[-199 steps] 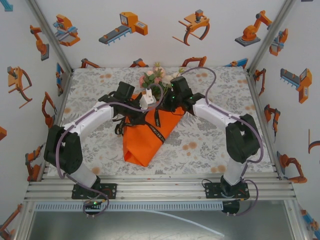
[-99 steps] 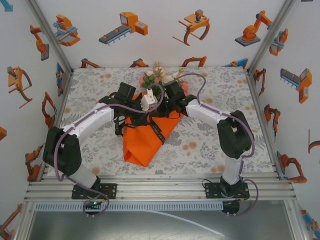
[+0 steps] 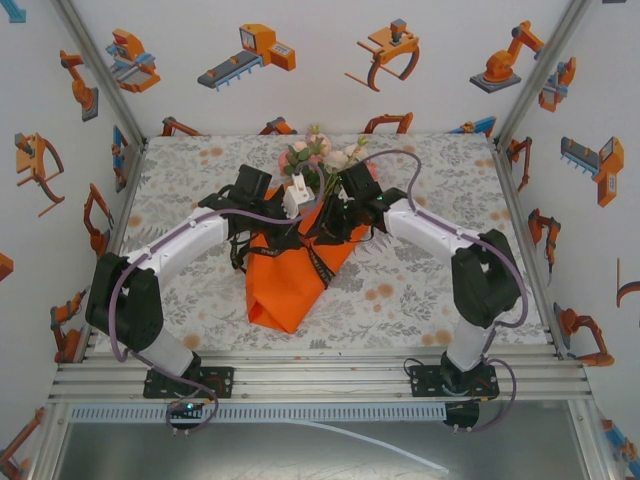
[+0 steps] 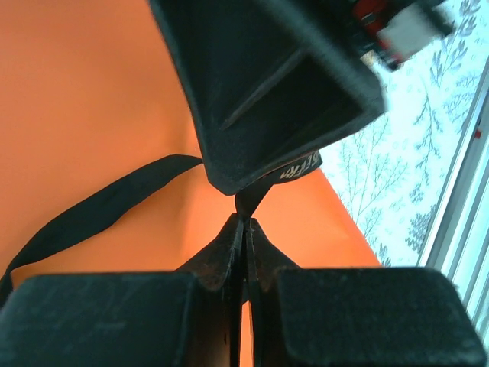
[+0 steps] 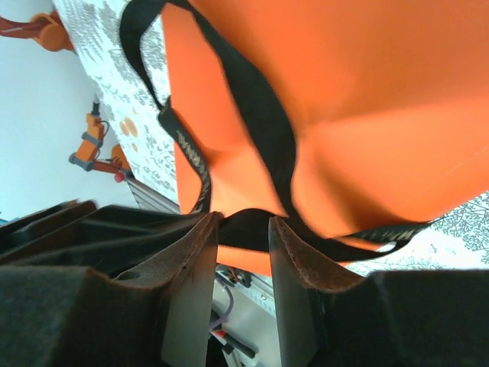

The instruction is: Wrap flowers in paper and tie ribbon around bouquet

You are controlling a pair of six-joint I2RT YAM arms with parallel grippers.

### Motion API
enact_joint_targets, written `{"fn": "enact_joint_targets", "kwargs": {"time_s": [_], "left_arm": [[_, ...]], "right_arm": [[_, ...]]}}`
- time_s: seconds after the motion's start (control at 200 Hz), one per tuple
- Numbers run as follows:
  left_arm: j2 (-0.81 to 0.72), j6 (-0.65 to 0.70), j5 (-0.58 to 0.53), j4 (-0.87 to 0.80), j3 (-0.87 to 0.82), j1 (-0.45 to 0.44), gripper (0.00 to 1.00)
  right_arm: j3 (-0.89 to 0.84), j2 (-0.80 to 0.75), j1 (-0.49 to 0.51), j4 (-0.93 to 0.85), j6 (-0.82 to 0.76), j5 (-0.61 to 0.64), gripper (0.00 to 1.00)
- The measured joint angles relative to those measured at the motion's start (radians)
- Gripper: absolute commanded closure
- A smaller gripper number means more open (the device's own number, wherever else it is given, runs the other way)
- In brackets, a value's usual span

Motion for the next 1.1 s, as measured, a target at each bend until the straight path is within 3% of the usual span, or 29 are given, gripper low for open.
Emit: {"fn": "enact_joint_targets", "kwargs": {"time_s": [0.175, 0.355, 0.591, 0.786, 1.101], "left_arm": [[0.008, -0.128, 0.002, 0.097, -0.014, 0.0, 0.92], [0.061, -0.232, 0.01, 0.153, -0.007, 0.0, 0.92], [0.122, -0.294, 0.027, 0.158, 0.026, 0.0, 0.92], [0.125, -0.301, 0.028, 0.154, 0.032, 0.0, 0.91], [0.126, -0.303, 0.039, 0.154, 0.033, 0.0, 0.92]], "right_arm": [[-0.155, -0.166, 0.009, 0.03, -0.034, 0.089, 0.77], [-0.359, -0.294, 0.116, 0.16, -0.168, 0.222, 0.71], [-0.379, -0.255, 0.284, 0.325, -0.355, 0.365, 0.65], [-0.37, -0.177, 0.287, 0.412, -0.451, 0.507, 0.58], [-0.358, -0.15, 0.287, 0.497, -0.595, 0.56, 0.55]]}}
